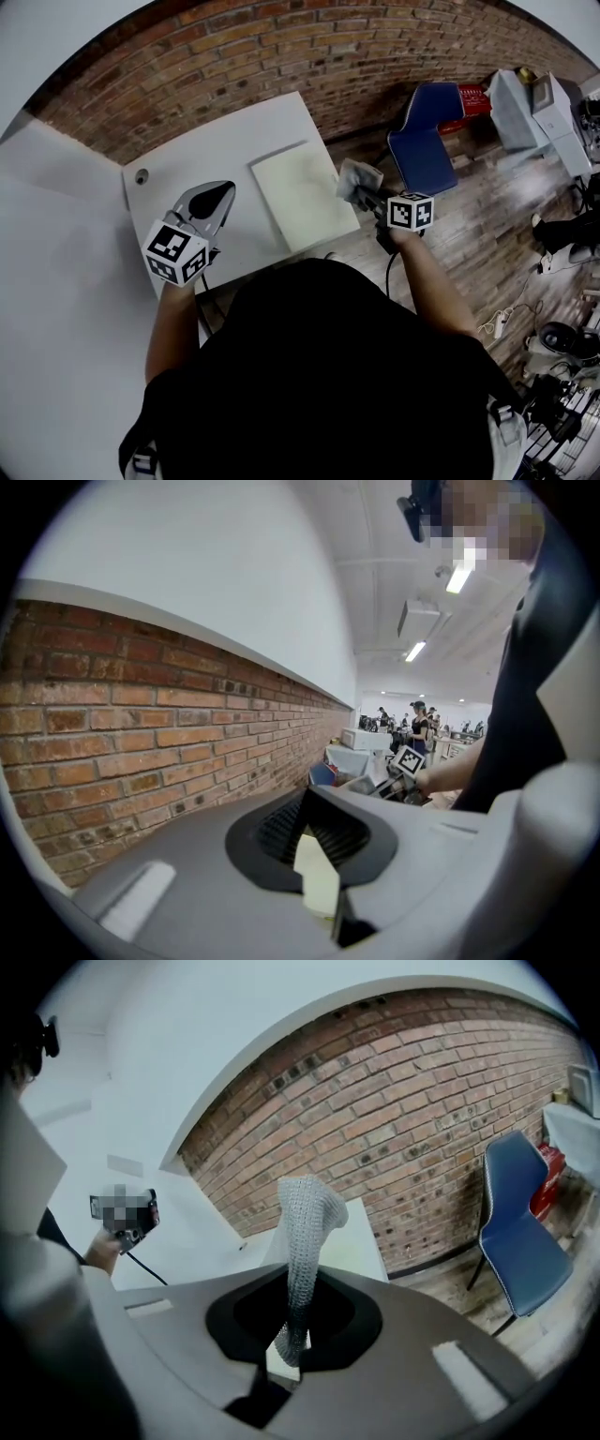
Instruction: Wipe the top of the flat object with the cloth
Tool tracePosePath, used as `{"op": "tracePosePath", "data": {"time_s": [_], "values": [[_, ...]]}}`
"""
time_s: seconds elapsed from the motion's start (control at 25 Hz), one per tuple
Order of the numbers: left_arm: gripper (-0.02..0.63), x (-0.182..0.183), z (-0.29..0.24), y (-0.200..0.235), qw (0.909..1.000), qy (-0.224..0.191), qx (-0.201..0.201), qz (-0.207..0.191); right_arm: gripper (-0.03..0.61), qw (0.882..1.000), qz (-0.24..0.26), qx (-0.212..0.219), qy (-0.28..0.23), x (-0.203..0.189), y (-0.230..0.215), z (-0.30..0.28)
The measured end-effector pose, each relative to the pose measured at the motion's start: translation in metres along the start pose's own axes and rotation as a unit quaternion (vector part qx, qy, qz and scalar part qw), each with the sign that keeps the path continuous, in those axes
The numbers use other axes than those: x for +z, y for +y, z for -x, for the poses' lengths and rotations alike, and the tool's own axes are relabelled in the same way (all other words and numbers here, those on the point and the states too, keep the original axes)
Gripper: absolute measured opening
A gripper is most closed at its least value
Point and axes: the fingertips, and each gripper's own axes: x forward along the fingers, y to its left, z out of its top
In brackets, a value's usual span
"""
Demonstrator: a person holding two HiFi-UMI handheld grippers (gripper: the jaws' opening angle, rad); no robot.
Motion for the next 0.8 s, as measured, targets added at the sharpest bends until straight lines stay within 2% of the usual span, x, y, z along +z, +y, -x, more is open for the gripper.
{"op": "tracePosePath", "data": {"time_s": [0.24,0.48,0.8], "values": [[0.002,0.009,0.000,-0.004,0.9999,-0.007,-0.005,-0.009,0.011,0.998,0.047,-0.005,-0.034,0.027,0.027,0.019],[0.002,0.012,-0.004,-0.007,0.9998,-0.008,-0.014,-0.013,0.011,0.994,0.094,-0.022,-0.047,0.034,0.045,0.030],[0.002,0.012,-0.005,-0.018,0.9996,-0.009,-0.022,-0.014,0.011,0.992,0.098,-0.036,-0.076,0.041,0.051,0.054]]}}
